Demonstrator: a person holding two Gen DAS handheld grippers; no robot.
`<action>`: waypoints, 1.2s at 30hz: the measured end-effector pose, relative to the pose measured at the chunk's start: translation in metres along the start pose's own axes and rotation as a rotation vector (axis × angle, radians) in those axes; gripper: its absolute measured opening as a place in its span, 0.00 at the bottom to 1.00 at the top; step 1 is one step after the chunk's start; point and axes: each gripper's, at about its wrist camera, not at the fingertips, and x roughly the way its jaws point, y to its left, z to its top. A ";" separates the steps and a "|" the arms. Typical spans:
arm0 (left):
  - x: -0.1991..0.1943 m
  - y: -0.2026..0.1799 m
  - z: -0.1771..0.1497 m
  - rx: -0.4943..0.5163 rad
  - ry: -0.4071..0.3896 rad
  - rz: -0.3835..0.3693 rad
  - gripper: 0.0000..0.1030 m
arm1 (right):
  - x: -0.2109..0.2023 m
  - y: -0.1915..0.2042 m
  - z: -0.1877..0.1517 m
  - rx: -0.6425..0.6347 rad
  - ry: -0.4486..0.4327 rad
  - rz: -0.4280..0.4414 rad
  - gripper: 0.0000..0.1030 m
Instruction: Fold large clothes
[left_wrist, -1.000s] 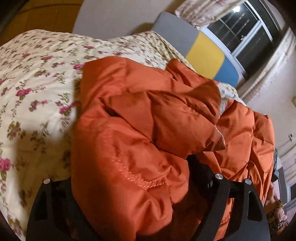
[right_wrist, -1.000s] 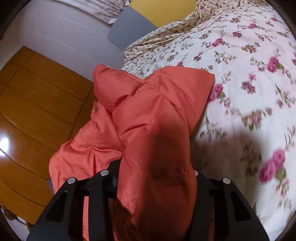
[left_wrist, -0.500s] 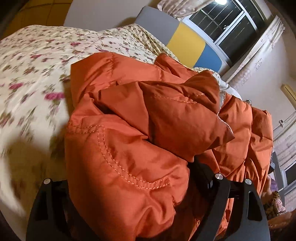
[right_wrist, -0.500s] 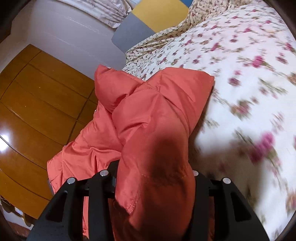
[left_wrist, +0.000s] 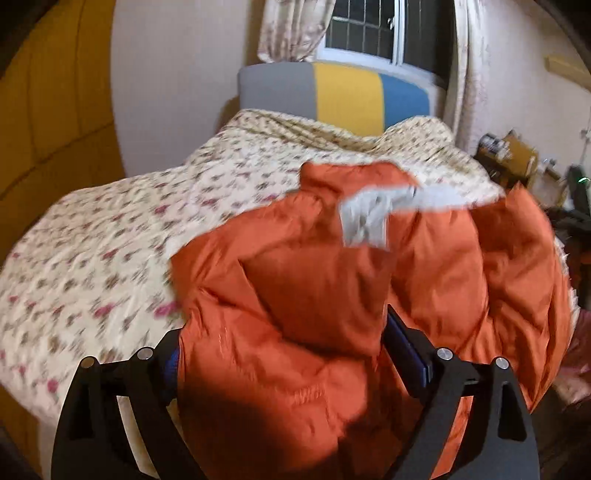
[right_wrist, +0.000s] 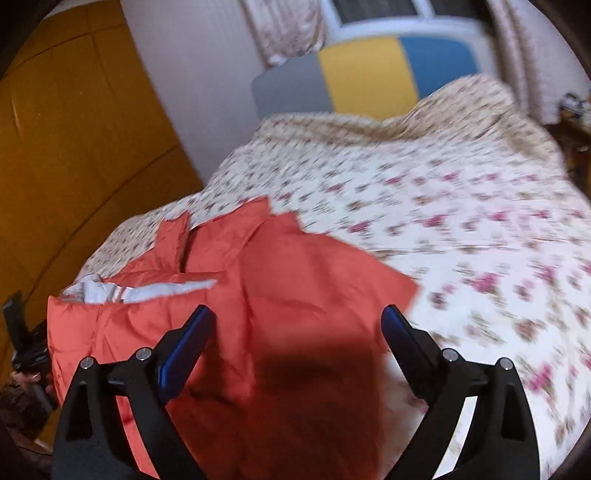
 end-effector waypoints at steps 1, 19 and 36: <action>0.005 0.006 0.005 -0.034 0.007 -0.038 0.87 | 0.007 0.002 0.003 0.008 0.018 0.032 0.71; 0.005 0.047 0.101 -0.267 -0.167 0.012 0.19 | -0.033 0.034 0.100 0.091 -0.263 0.037 0.13; 0.108 0.094 0.050 -0.507 -0.041 0.102 0.84 | 0.113 -0.035 0.063 0.270 -0.082 -0.271 0.28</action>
